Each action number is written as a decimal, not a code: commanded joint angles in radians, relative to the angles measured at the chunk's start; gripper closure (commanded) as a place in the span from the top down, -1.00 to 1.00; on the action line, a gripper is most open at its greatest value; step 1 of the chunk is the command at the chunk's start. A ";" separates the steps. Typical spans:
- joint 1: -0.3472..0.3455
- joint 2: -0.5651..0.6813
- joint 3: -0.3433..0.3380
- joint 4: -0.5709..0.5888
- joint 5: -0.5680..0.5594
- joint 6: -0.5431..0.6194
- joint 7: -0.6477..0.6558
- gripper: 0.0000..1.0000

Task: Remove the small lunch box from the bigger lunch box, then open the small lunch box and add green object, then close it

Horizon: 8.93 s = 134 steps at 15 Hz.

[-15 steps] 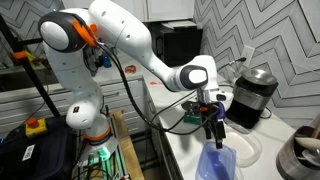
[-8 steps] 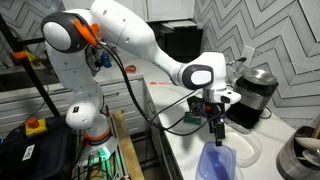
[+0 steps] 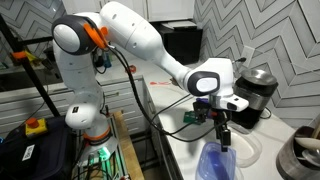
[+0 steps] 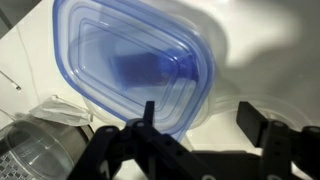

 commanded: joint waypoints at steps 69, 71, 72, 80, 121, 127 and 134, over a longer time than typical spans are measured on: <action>0.137 -0.172 0.110 -0.157 0.602 -0.193 -0.579 1.00; 0.132 -0.152 0.110 -0.145 0.643 -0.179 -0.582 1.00; 0.129 -0.138 0.110 -0.139 0.652 -0.166 -0.576 1.00; 0.118 -0.048 0.119 -0.095 0.655 -0.123 -0.541 0.35; -0.134 -0.116 -0.120 0.060 0.573 -0.048 -0.039 -1.00; -0.148 -0.014 -0.133 0.116 0.579 -0.080 0.069 -1.00; -0.137 0.099 -0.127 0.191 0.570 -0.138 0.136 -1.00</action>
